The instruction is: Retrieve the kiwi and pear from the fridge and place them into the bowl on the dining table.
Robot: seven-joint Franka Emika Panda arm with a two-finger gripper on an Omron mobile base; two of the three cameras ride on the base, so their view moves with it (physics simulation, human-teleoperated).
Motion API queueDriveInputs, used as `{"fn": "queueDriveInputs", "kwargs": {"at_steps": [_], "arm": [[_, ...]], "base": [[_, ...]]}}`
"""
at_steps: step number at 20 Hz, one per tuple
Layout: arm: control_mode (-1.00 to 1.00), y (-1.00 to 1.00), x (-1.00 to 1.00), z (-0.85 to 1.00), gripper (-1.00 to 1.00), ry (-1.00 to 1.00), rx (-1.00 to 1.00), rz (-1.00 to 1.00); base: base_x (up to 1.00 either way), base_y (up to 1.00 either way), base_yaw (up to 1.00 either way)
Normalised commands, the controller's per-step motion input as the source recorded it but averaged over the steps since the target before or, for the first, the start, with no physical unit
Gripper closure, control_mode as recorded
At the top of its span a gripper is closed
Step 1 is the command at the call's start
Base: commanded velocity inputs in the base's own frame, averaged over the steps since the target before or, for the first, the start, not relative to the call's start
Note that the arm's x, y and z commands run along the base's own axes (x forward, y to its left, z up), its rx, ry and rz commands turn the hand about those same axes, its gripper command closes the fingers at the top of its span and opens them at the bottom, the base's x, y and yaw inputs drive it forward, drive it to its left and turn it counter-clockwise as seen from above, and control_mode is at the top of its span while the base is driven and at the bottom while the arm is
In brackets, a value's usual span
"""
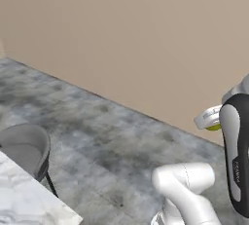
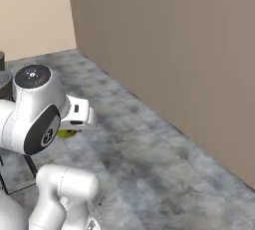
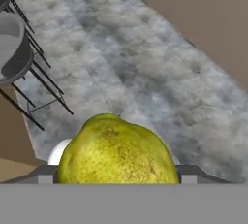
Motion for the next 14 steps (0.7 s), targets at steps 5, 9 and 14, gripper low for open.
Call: {"fn": "queueDriveInputs", "kwargs": {"at_steps": [5, 9, 14], "arm": [[1.0, 0.0, 0.0, 0.0, 1.0, 0.0, 0.0, 0.0], [1.0, 0.0, 0.0, 0.0, 1.0, 0.0, 0.0, 0.0], [1.0, 0.0, 0.0, 0.0, 1.0, 0.0, 0.0, 0.0]], "base": [[0.81, 0.0, 0.75], [0.81, 0.0, 0.76], [0.79, 0.0, 0.76]]}}
